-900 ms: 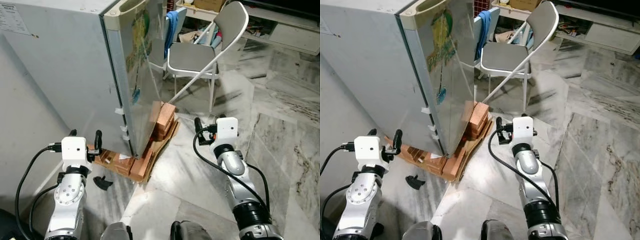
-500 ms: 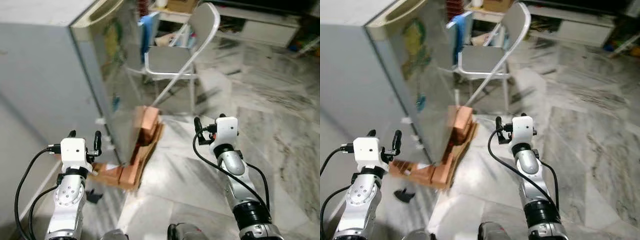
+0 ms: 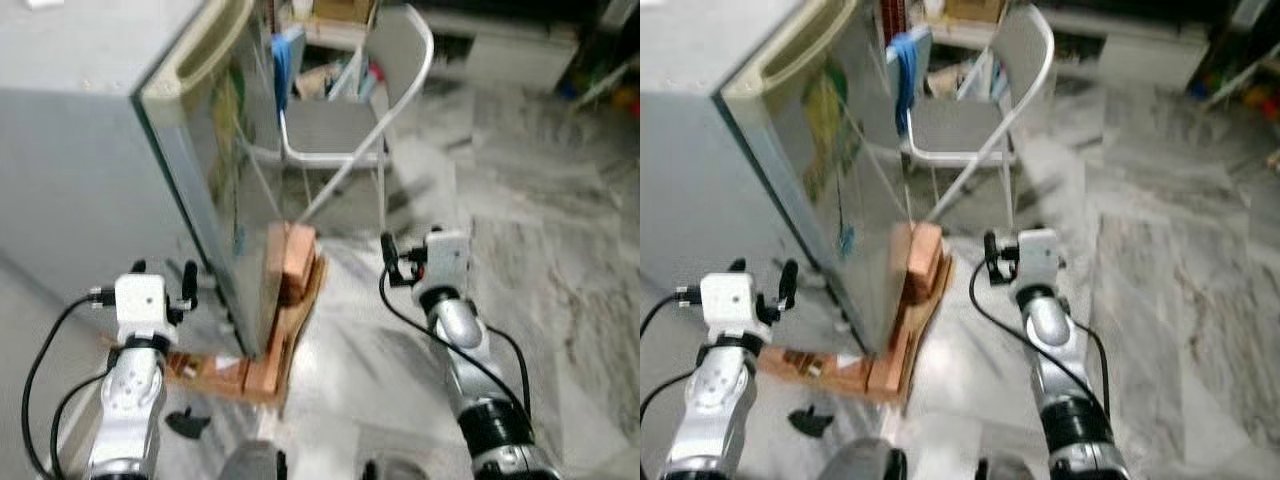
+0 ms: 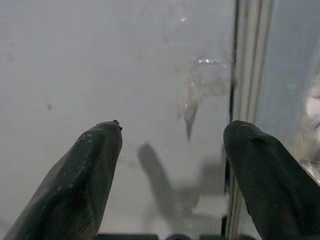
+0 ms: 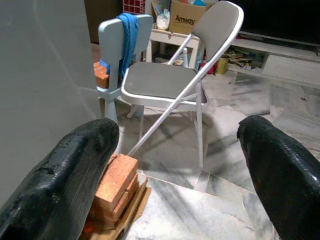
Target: Restocking fridge
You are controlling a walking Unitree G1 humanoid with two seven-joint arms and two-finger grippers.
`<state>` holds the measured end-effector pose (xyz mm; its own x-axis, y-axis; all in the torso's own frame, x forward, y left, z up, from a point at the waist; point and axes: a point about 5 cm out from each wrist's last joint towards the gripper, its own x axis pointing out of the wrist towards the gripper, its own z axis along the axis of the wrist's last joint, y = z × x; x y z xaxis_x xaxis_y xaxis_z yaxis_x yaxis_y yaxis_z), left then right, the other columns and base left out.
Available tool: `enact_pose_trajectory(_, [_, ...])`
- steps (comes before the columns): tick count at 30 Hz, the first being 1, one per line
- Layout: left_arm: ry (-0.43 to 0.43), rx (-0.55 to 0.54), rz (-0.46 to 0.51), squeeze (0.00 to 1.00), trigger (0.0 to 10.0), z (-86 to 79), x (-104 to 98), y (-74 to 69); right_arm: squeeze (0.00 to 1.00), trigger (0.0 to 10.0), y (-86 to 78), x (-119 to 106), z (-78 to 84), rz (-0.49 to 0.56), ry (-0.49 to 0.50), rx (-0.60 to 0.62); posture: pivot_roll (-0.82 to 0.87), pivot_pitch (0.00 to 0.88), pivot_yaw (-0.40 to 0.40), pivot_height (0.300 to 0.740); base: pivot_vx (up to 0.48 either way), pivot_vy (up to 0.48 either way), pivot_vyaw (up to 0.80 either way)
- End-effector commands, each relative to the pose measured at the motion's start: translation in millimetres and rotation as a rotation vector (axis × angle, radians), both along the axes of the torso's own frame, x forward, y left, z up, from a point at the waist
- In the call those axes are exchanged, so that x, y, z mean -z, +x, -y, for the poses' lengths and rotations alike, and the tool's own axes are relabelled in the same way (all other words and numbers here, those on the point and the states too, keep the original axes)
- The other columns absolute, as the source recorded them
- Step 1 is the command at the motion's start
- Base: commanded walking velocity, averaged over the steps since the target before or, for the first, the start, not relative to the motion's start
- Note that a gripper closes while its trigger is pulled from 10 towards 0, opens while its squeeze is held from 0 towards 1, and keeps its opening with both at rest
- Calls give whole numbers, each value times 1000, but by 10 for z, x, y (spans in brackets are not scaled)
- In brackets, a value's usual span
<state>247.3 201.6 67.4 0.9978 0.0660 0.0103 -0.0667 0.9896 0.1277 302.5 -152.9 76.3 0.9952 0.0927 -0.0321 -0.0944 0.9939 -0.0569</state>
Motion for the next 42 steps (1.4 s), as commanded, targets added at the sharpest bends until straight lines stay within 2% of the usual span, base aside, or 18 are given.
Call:
enact_pose_trajectory(1, [-8, 7, -10, 0, 10000, 42, 26, -17, 0, 10000, -6, 2, 71, -1, -9, 17, 112, 54, -9, 740, 0, 0, 0])
enact_pose_trajectory(8, [-27, 57, -33, 0, 10000, 22, 43, 2, 0, 10000, -6, -27, 92, 6, -19, 22, 110, 60, -9, 740, 0, 0, 0])
enact_pose_trajectory(11, [-24, 78, -57, 0, 10000, -35, 71, -10, 0, 10000, -22, -25, 134, -6, -30, 28, 103, 65, -7, 740, 0, 0, 0])
enact_pose_trajectory(15, [-32, 104, -74, 0, 10000, -67, 86, -22, 0, 10000, -34, -24, 175, -8, -31, 36, 99, 70, -6, 740, 0, 0, -800])
enact_pose_trajectory(19, [-81, 153, -117, 0, 10000, -45, 125, -29, 0, 10000, -36, -32, 178, -5, -34, 35, 101, 76, -6, 740, 0, 0, -759])
enact_pose_trajectory(26, [-67, 136, -109, 0, 10000, -119, 93, 8, 0, 10000, -42, -24, 172, -20, -52, 30, 102, 81, -8, 740, 0, 0, -121])
enact_pose_trajectory(31, [-120, 195, -125, 0, 10000, -89, 68, 31, 0, 10000, -49, -28, 186, -22, -61, 26, 98, 85, -9, 740, 0, 0, 0])
enact_pose_trajectory(40, [-103, 240, -128, 0, 10000, -47, 50, 63, 0, 10000, -60, -11, 217, -43, -80, 21, 98, 84, -13, 740, 0, 0, 0])
enact_pose_trajectory(42, [-87, 288, -128, 0, 10000, -23, 14, 106, 0, 10000, -98, 10, 231, -66, -86, 0, 99, 84, -15, 740, 0, 0, 0])
